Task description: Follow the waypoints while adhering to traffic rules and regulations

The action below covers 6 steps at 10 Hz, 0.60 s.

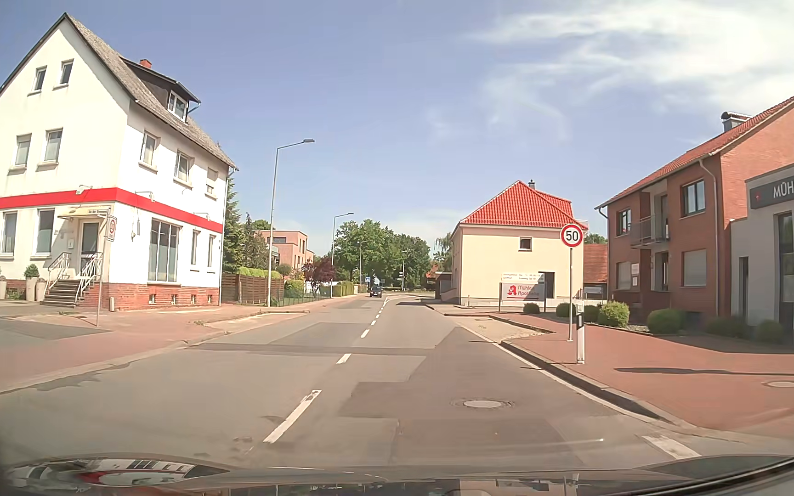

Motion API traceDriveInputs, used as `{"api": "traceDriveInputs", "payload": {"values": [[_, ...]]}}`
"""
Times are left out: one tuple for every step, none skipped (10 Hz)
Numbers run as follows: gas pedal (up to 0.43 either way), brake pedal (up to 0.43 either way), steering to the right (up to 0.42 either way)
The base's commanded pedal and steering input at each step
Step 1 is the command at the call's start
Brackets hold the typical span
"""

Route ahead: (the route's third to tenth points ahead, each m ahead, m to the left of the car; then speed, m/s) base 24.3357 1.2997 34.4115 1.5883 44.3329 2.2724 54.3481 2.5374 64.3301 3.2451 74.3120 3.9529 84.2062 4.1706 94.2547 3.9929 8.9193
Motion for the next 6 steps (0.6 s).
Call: {"api": "traceDriveInputs", "payload": {"values": [[0.268,0.000,-0.007],[0.268,0.000,-0.008],[0.280,0.000,-0.009],[0.280,0.000,-0.010],[0.280,0.000,-0.010],[0.280,0.000,-0.010]]}}
